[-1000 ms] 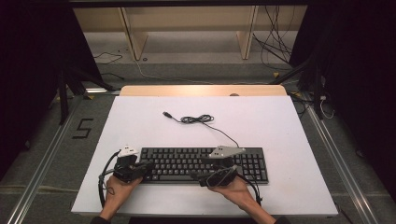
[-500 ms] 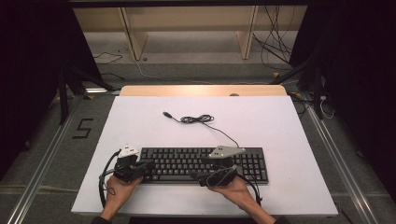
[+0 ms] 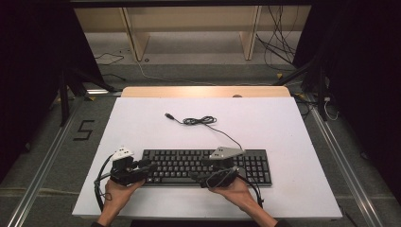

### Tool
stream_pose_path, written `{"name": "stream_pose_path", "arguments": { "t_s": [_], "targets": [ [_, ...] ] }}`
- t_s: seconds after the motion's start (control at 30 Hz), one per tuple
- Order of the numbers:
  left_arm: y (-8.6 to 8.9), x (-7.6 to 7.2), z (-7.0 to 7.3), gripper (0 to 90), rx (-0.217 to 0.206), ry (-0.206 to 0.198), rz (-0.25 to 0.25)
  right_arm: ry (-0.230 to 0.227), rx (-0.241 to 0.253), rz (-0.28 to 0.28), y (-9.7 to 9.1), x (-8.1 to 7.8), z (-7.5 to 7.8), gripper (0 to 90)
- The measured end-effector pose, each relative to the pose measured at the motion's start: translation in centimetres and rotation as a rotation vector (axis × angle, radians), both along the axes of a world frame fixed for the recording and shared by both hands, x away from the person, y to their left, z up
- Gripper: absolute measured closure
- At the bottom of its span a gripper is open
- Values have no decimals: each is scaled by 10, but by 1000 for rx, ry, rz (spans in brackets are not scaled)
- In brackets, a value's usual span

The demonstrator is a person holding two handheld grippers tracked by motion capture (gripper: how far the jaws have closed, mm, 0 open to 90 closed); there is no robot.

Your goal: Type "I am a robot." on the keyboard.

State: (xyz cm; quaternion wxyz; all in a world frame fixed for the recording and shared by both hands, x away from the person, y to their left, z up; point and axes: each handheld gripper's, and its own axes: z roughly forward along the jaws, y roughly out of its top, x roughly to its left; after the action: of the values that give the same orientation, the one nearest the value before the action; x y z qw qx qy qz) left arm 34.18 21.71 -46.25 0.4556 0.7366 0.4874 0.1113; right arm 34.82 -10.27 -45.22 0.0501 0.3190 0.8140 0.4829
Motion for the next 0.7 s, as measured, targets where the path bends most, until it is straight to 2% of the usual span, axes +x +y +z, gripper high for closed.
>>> {"name": "stream_pose_path", "arguments": {
  "t_s": [0.17,0.33,0.4,0.47,0.6,0.7],
  "targets": [
    [1,-2,2,414,-18,-7,2,-2,-9,6,4,3,-2,308],
    [2,-5,4,354,-37,-20,9,0,-19,12,7,7,-2,336],
    [3,-6,5,340,-40,-24,12,-4,-19,18,8,8,-3,386],
    [3,-7,6,331,-45,-26,10,-3,-39,15,10,10,-3,446],
    [2,-9,6,322,-54,-33,7,7,-59,17,13,13,-4,619],
    [1,-10,6,313,-57,-31,-2,11,-79,20,16,15,-6,709]
  ]
}}
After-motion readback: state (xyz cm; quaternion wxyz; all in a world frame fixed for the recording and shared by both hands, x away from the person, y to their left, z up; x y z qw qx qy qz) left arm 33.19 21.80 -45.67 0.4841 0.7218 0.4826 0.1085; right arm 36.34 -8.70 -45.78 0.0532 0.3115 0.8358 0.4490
